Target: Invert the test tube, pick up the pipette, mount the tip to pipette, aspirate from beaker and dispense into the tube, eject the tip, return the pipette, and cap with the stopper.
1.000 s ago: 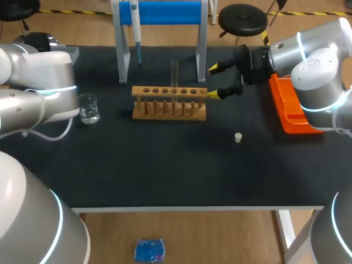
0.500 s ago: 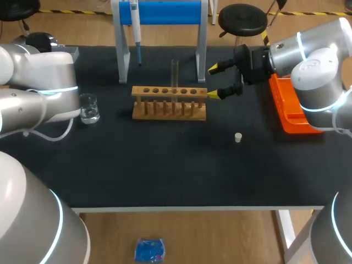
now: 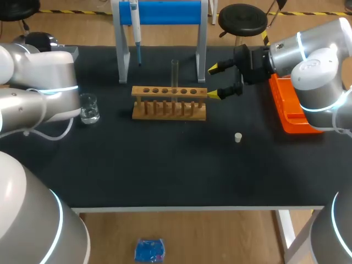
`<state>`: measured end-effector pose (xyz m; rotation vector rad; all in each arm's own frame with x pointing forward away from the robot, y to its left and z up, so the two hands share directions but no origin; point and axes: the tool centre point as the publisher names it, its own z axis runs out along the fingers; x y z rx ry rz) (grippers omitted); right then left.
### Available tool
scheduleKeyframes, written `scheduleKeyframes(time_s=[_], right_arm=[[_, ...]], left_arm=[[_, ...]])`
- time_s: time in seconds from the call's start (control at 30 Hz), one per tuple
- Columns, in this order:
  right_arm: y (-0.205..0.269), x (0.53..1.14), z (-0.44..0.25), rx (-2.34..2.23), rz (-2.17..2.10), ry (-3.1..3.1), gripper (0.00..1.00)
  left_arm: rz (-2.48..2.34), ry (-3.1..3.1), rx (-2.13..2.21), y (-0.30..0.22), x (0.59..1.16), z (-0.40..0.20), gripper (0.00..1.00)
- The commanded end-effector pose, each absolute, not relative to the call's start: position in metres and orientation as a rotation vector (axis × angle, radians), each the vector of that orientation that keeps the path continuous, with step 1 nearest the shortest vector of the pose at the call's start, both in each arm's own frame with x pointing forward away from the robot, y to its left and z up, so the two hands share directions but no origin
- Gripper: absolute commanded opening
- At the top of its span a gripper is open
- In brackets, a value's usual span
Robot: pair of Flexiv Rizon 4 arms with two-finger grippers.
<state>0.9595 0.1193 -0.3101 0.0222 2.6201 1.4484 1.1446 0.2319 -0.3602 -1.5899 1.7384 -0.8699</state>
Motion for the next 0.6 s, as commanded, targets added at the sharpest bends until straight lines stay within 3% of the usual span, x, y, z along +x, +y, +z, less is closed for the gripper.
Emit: scheduleKeyframes(time_s=[0.03,0.6], right_arm=[[0.119,0.960,-0.310,0.022,1.448,2.621,1.00],[0.119,0.960,-0.310,0.022,1.448,2.621,1.00]], left_arm=[[-0.872,1.740,-1.587,0.233,1.142,-0.355,0.00],[-0.861,1.721,-1.512,0.229,1.141,-0.320,0.00]])
